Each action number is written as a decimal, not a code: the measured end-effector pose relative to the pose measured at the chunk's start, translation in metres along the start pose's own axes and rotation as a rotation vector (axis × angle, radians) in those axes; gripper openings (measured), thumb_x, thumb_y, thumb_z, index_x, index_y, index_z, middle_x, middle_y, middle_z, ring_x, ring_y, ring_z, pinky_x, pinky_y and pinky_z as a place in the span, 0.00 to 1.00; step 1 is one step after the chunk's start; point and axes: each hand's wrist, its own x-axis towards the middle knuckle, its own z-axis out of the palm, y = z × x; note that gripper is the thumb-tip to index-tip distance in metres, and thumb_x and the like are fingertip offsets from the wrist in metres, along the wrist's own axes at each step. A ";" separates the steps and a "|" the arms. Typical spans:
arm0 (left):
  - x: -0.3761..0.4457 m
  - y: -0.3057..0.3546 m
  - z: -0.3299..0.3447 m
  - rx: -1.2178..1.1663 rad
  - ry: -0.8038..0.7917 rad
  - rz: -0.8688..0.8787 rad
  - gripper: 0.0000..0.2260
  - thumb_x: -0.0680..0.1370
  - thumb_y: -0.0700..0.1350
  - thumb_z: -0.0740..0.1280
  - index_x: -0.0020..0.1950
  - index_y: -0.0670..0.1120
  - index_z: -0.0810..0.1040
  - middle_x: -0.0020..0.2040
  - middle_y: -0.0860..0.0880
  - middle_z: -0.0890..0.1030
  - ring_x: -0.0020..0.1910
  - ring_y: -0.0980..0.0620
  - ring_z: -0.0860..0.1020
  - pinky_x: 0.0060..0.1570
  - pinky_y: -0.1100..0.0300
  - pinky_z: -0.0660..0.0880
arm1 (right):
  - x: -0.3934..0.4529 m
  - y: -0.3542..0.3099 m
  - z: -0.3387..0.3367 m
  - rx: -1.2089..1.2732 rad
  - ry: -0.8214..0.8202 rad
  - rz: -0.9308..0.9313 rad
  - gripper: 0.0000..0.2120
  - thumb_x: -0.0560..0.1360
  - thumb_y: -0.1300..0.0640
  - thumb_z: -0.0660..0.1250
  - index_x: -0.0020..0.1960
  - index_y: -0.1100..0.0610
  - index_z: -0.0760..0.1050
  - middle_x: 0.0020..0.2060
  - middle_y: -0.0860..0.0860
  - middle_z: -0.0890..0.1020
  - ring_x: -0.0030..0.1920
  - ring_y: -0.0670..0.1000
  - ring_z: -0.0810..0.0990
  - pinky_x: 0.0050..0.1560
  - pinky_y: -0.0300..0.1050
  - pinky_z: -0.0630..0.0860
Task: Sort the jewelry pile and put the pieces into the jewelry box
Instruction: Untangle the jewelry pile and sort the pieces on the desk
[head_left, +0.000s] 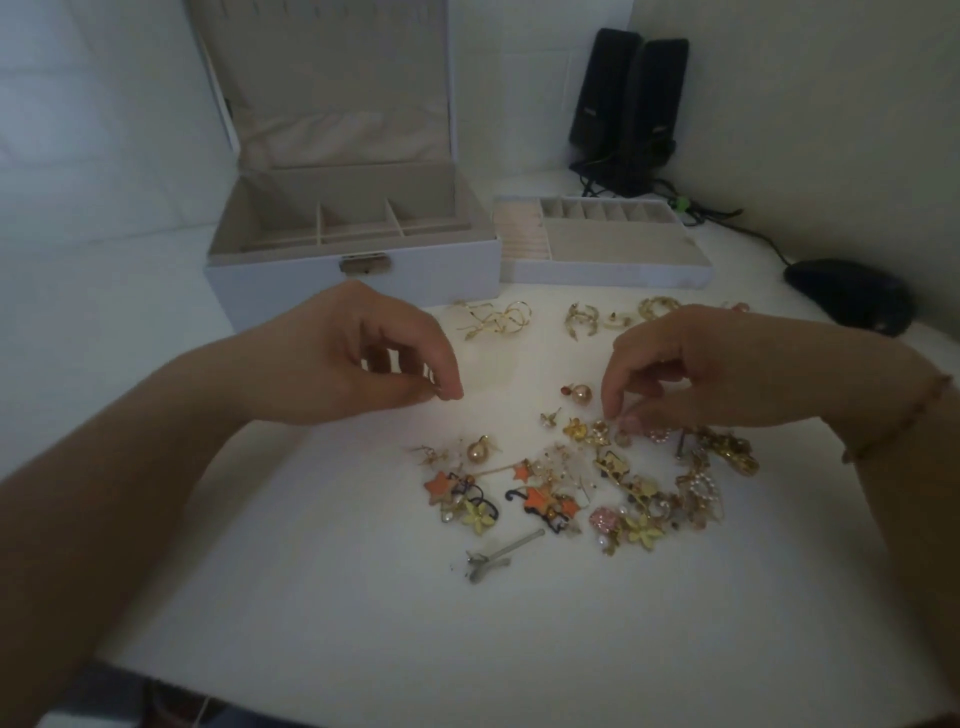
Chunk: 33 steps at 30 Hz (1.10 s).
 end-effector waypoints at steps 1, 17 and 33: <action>0.000 0.000 0.002 0.012 -0.011 0.008 0.05 0.74 0.45 0.70 0.47 0.53 0.85 0.47 0.53 0.85 0.42 0.50 0.82 0.38 0.58 0.77 | 0.000 -0.001 0.000 -0.009 0.023 -0.001 0.04 0.70 0.45 0.69 0.45 0.42 0.79 0.35 0.48 0.77 0.35 0.48 0.74 0.40 0.39 0.72; -0.002 -0.005 -0.002 0.136 -0.050 -0.051 0.09 0.74 0.53 0.67 0.51 0.55 0.84 0.49 0.56 0.83 0.44 0.49 0.81 0.38 0.60 0.77 | -0.001 -0.001 -0.003 0.018 0.147 0.029 0.10 0.69 0.42 0.65 0.49 0.41 0.79 0.32 0.47 0.77 0.31 0.46 0.74 0.35 0.38 0.72; 0.006 0.003 0.025 0.295 -0.027 0.039 0.21 0.68 0.65 0.72 0.57 0.57 0.81 0.55 0.62 0.79 0.59 0.59 0.76 0.61 0.60 0.72 | 0.009 -0.012 0.012 -0.059 0.089 -0.085 0.15 0.66 0.37 0.70 0.49 0.40 0.77 0.53 0.41 0.73 0.60 0.43 0.68 0.60 0.41 0.66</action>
